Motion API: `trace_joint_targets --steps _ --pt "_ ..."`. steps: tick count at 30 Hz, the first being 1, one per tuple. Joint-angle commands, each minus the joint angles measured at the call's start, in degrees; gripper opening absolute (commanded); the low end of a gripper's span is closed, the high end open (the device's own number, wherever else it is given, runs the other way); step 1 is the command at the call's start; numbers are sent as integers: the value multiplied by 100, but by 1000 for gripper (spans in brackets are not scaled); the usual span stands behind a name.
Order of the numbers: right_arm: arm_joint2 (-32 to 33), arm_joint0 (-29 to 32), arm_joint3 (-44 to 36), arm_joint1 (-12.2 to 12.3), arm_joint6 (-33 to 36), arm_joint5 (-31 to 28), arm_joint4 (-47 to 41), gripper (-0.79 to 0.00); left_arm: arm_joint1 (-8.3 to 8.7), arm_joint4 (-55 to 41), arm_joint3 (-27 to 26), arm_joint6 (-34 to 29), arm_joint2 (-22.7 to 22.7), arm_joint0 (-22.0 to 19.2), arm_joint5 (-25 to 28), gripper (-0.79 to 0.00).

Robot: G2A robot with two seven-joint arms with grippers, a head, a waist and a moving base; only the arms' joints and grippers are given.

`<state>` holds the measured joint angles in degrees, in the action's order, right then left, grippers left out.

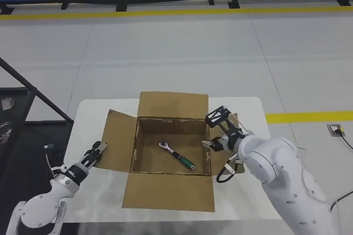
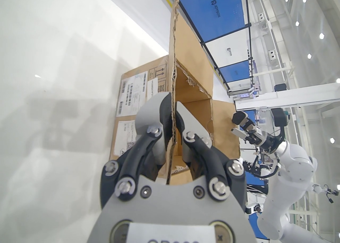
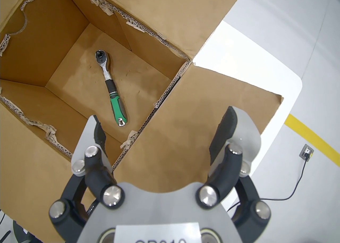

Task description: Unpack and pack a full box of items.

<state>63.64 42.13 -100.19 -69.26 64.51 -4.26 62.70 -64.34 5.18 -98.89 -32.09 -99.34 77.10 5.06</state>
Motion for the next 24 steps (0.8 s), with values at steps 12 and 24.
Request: trace_joint_targets --steps 12,24 --pt "-158 -69 -59 -43 69 92 132 0 73 51 228 -96 -251 10 205 -785" --pt "-103 36 -163 -36 -28 19 39 0 131 -80 410 -114 -437 -88 260 -785"
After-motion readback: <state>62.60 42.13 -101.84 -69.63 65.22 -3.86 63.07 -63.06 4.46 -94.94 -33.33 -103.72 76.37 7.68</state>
